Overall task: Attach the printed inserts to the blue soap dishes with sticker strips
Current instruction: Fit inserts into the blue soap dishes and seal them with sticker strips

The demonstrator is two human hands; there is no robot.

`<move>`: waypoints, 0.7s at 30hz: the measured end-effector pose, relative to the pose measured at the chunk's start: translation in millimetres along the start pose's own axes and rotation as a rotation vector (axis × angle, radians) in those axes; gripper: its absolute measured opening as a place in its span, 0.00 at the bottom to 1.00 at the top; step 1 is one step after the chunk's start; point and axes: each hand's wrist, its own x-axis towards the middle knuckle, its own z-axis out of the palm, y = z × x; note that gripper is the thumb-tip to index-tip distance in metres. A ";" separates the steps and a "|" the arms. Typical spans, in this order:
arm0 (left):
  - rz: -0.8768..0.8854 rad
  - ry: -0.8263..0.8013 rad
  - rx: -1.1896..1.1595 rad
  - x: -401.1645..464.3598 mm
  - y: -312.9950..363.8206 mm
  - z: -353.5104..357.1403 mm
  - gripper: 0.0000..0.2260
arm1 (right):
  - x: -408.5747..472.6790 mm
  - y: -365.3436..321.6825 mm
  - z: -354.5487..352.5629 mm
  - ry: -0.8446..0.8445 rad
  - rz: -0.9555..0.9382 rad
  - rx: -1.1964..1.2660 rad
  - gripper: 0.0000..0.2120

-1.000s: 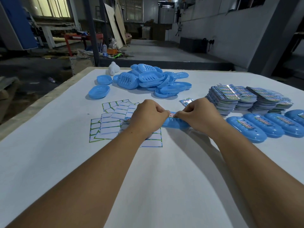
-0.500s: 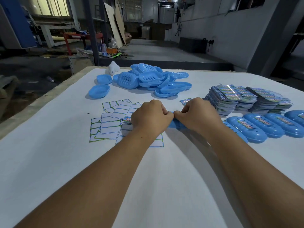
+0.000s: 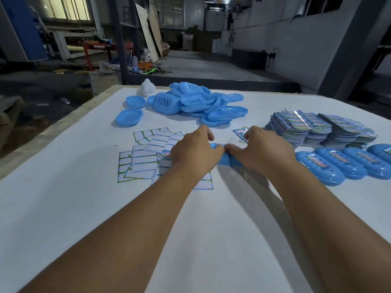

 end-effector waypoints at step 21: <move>0.001 -0.012 -0.018 -1.3 -4.2 1.0 0.07 | -17.0 12.2 -24.2 -0.312 -0.203 -0.118 0.27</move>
